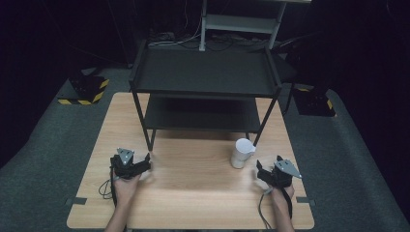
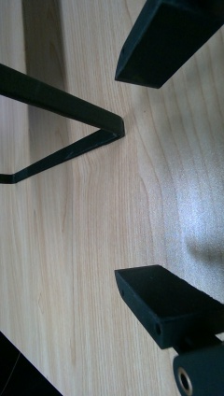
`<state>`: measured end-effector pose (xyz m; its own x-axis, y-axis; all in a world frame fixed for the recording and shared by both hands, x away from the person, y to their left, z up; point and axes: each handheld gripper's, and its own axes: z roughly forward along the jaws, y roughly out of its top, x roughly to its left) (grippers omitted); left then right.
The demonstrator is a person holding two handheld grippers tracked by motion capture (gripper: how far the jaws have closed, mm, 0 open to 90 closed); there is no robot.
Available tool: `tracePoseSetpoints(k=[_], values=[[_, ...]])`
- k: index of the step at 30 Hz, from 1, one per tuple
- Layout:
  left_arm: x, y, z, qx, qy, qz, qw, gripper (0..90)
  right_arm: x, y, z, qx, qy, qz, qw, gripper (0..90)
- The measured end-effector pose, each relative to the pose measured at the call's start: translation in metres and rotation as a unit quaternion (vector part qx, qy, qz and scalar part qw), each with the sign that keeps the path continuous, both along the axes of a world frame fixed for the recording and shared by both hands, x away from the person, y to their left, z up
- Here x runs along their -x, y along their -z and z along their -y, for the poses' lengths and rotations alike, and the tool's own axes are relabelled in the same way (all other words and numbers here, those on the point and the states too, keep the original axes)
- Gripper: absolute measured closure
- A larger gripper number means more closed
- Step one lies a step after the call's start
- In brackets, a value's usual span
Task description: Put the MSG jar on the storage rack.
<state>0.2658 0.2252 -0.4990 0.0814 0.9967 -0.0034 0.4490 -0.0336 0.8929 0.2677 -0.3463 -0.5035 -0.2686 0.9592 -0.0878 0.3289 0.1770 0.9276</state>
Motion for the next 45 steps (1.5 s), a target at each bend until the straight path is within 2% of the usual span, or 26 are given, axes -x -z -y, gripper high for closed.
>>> tracePoseSetpoints(k=[11,17,22,26,31,39,40,41,42,43,44,45], values=[[0.0,0.0,0.001,-0.002,0.0,0.0,1.0,6.2,0.001,0.002,0.001,-0.003,0.002,0.006,1.0,10.8],[0.001,0.0,0.0,0.001,-0.002,0.002,1.0,6.2,0.001,0.003,0.005,-0.008,-0.01,0.012,0.9998,8.1],[0.0,0.0,0.0,0.002,-0.004,0.002,1.0,6.2,-0.003,0.0,0.012,-0.014,-0.031,0.002,0.9994,6.1],[0.001,0.001,0.0,0.004,-0.004,0.003,1.0,6.2,-0.004,-0.002,0.015,-0.023,-0.031,-0.002,0.9993,5.5],[0.001,0.001,-0.001,0.006,-0.003,0.005,1.0,6.2,-0.002,-0.004,0.016,-0.019,-0.038,-0.002,0.9991,5.5],[0.001,0.001,-0.001,0.007,-0.001,0.006,1.0,6.2,0.018,-0.01,0.027,-0.038,-0.085,0.008,0.9956,5.0],[0.001,0.001,-0.001,0.007,-0.001,0.006,1.0,6.2,0.024,-0.011,0.027,-0.041,-0.1,0.01,0.9941,4.8],[0.001,0.001,-0.001,0.007,-0.001,0.006,1.0,6.2,0.024,-0.011,0.027,-0.041,-0.1,0.01,0.9941,4.8],[0.001,0.001,-0.001,0.007,-0.001,0.006,1.0,6.2,0.03,-0.011,0.027,-0.046,-0.117,0.012,0.992,4.7],[0.001,0.001,-0.001,0.007,-0.001,0.006,1.0,6.2,0.03,-0.011,0.027,-0.046,-0.117,0.012,0.992,4.7],[0.001,0.001,-0.002,0.007,-0.001,0.006,1.0,6.2,0.033,-0.012,0.024,-0.047,-0.133,0.014,0.9898,4.6],[0.001,0.001,-0.002,0.007,-0.001,0.006,1.0,6.2,0.033,-0.012,0.024,-0.047,-0.133,0.014,0.9898,4.6]])
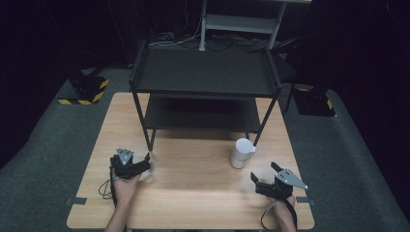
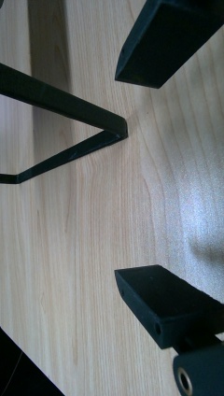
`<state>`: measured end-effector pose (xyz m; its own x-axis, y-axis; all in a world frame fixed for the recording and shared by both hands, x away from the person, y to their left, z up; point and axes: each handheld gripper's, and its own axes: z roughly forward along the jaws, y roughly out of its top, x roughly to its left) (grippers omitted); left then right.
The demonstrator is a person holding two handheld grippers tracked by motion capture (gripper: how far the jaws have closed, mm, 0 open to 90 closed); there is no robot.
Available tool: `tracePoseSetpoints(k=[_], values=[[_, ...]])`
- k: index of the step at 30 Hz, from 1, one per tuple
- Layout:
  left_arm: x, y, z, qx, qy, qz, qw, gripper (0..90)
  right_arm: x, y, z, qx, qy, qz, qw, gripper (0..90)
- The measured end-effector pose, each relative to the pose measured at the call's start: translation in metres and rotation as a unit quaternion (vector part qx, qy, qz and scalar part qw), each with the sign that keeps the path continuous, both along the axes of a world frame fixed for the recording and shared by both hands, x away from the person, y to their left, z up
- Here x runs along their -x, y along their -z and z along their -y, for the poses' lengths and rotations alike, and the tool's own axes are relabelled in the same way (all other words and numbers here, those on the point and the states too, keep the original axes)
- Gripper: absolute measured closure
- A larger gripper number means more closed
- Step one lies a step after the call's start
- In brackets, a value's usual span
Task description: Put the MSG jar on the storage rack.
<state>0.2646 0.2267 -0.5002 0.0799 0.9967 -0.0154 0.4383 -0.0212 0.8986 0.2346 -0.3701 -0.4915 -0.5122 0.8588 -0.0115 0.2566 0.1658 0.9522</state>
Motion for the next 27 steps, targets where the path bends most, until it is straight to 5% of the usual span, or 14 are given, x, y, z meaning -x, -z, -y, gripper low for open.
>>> tracePoseSetpoints(k=[7,17,27], values=[[0.0,0.0,0.0,0.0,0.0,0.0,1.0,6.2,-0.013,-0.004,-0.021,-0.006,-0.042,0.008,0.9991,4.7],[0.0,0.0,-0.001,0.003,0.002,0.001,1.0,6.2,-0.058,-0.001,-0.042,-0.002,-0.036,-0.018,0.9992,8.9],[0.0,0.001,-0.003,0.006,0.008,0.003,0.9999,6.4,-0.073,0.001,-0.053,0.001,-0.036,-0.022,0.9991,19.0]])
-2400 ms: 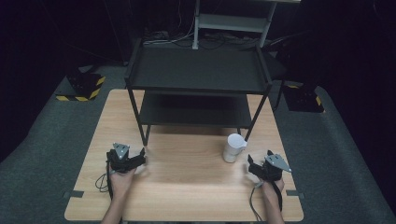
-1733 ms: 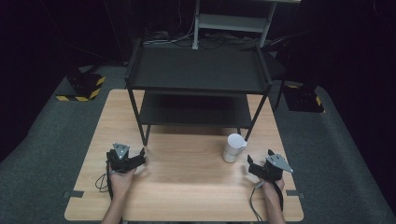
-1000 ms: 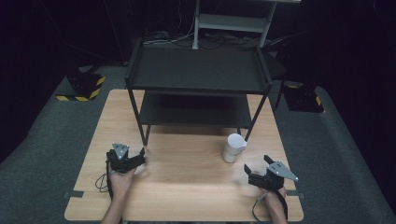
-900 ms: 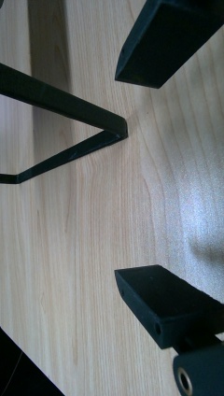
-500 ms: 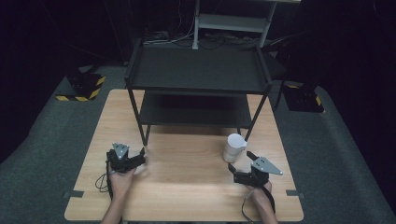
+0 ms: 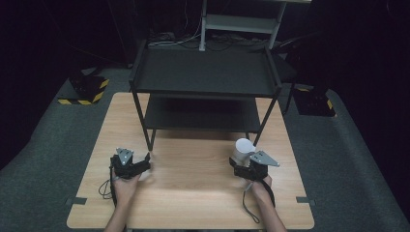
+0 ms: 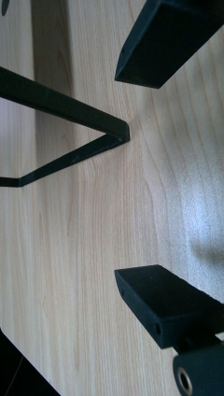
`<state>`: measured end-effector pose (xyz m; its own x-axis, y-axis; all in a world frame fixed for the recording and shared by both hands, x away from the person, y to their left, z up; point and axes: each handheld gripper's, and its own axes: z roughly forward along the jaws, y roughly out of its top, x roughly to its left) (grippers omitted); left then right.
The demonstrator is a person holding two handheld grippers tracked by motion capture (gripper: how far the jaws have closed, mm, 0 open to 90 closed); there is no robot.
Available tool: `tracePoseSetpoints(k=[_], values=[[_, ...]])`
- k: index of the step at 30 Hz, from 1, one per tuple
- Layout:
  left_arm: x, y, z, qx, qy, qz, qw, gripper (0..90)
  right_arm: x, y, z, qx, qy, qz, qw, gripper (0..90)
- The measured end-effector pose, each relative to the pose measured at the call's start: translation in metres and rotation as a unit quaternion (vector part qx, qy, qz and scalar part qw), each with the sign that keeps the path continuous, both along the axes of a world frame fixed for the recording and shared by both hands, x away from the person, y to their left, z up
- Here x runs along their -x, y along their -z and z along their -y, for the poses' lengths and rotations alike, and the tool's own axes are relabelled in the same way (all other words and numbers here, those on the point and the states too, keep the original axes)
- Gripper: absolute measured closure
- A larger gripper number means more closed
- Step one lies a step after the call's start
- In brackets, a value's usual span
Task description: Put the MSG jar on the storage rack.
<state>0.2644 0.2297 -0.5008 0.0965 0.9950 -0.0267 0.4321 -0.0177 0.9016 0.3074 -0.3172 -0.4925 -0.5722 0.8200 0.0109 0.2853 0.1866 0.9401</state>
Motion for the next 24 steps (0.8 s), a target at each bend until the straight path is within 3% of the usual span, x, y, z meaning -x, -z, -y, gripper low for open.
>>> tracePoseSetpoints(k=[6,24], values=[[0.0,0.0,-0.001,0.001,0.002,0.001,1.0,6.4,0.005,0.002,-0.002,0.001,0.013,0.013,0.9998,29.7],[0.0,0.0,0.0,-0.001,0.003,0.001,1.0,6.4,0.01,-0.002,-0.007,0.006,0.023,0.01,0.9997,30.7]])
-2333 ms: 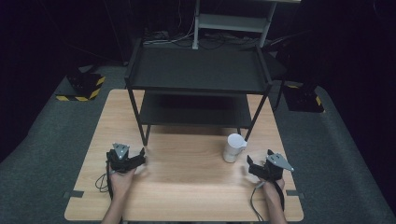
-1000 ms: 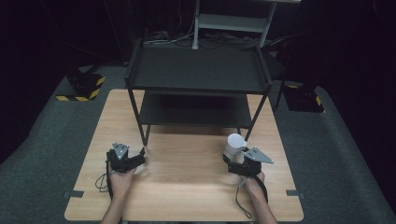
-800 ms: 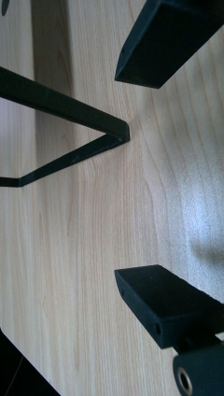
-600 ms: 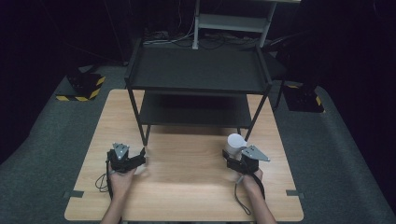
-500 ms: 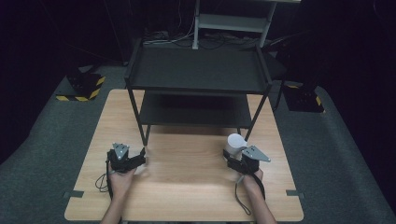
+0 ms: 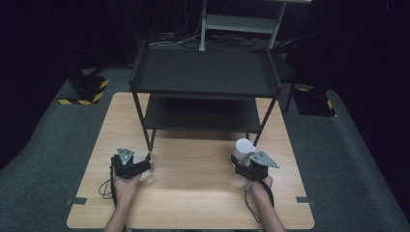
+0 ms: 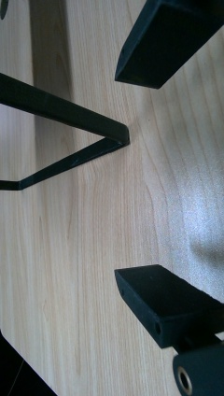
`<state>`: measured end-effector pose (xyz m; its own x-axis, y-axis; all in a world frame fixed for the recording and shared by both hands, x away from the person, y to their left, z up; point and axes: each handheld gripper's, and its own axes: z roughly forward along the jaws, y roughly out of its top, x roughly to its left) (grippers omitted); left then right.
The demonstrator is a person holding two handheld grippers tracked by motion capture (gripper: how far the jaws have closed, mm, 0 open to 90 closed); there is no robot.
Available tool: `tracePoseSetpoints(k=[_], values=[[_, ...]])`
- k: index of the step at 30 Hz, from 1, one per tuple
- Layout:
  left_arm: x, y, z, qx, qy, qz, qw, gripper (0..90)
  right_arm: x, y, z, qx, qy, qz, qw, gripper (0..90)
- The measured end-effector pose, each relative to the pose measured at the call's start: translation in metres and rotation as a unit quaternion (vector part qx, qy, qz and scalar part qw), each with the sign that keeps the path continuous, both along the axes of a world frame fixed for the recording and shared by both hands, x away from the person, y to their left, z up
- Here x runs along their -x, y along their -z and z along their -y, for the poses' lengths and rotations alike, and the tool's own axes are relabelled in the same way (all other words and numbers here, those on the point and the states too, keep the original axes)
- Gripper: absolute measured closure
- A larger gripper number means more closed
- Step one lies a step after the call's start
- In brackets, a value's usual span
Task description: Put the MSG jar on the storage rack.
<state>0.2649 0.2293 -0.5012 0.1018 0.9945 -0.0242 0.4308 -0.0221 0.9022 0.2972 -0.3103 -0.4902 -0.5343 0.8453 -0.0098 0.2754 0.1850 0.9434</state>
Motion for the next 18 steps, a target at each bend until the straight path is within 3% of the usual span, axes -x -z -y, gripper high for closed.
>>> tracePoseSetpoints(k=[5,9,13,14,15,16,17,18], values=[[0.0,0.0,0.0,0.0,0.001,0.0,1.0,6.5,0.004,-0.007,0.001,0.0,-0.011,0.003,0.9999,30.7],[0.0,0.0,0.0,-0.001,0.002,0.0,1.0,6.5,0.008,-0.022,0.002,0.001,-0.037,0.012,0.9993,30.7],[0.0,0.0,0.0,0.0,0.002,-0.001,1.0,6.5,0.013,-0.042,-0.001,-0.003,-0.06,0.033,0.9977,30.7],[0.0,0.0,0.0,0.0,0.003,-0.001,1.0,6.4,0.014,-0.053,-0.003,-0.012,-0.071,0.042,0.9965,30.7],[0.0,0.0,0.0,0.0,0.003,-0.001,1.0,6.4,0.014,-0.053,-0.003,-0.012,-0.071,0.042,0.9965,30.7],[0.0,0.0,-0.001,0.0,0.003,-0.001,1.0,6.4,0.014,-0.066,-0.006,-0.024,-0.08,0.047,0.9954,30.7],[0.0,0.0,-0.001,0.0,0.003,-0.001,1.0,6.4,0.014,-0.066,-0.006,-0.024,-0.08,0.047,0.9954,30.7],[0.0,0.0,-0.001,0.001,0.003,0.0,1.0,6.5,0.012,-0.079,-0.011,-0.033,-0.088,0.053,0.9942,30.7]])
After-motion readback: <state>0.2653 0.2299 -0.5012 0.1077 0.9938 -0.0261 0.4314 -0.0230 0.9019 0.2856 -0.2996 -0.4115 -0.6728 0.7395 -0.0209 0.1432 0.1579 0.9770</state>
